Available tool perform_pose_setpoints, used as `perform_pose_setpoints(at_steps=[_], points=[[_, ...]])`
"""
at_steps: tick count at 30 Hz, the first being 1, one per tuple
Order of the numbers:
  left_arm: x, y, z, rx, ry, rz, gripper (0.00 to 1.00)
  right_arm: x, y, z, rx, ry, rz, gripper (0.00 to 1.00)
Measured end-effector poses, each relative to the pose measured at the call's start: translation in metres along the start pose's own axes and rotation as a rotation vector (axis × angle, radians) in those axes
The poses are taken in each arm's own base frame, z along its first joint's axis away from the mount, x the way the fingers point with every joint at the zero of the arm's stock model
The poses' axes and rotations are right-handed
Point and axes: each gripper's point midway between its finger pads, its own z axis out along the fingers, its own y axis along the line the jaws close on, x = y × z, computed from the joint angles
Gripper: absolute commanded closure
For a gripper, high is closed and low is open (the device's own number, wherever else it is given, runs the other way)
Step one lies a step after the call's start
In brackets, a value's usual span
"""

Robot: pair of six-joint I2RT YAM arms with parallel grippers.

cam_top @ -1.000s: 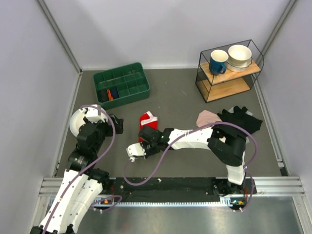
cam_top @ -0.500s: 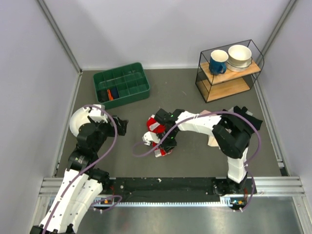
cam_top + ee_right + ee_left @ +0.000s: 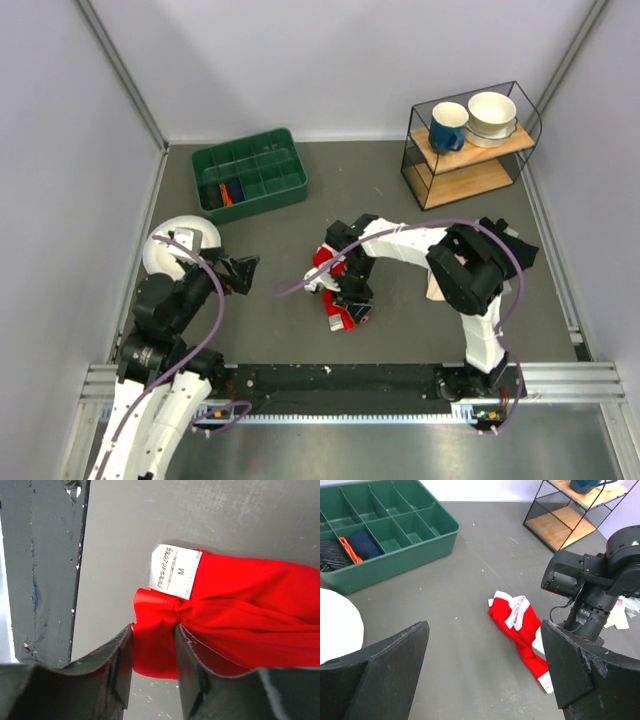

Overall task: Roll the underwear
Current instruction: Roll the underwear to the center of the board.

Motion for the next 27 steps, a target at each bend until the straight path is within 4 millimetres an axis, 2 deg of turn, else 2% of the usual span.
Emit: perform_pose_setpoints(at_steps=[4, 8, 14, 17, 19, 24, 27], points=[[-0.011, -0.004, -0.006, 0.011, -0.024, 0.016, 0.01, -0.001, 0.004, -0.002, -0.011, 0.000, 0.013, 0.51], [-0.002, -0.005, -0.004, 0.019, 0.013, 0.010, 0.01, -0.006, 0.006, -0.011, 0.016, -0.010, 0.006, 0.47], [0.016, -0.007, 0.004, 0.051, 0.081, -0.005, 0.01, -0.027, 0.017, -0.046, 0.132, -0.072, -0.068, 0.42], [0.026, -0.010, 0.008, 0.076, 0.122, -0.017, 0.01, -0.026, 0.020, -0.053, 0.202, -0.095, -0.105, 0.38], [0.032, -0.012, 0.010, 0.091, 0.145, -0.023, 0.01, -0.016, 0.022, -0.048, 0.237, -0.087, -0.114, 0.34], [0.045, -0.017, 0.015, 0.134, 0.199, -0.044, 0.01, 0.015, 0.019, -0.011, 0.293, -0.003, -0.161, 0.31], [0.049, -0.019, 0.016, 0.147, 0.212, -0.048, 0.01, 0.016, 0.014, 0.000, 0.332, 0.028, -0.217, 0.30]])
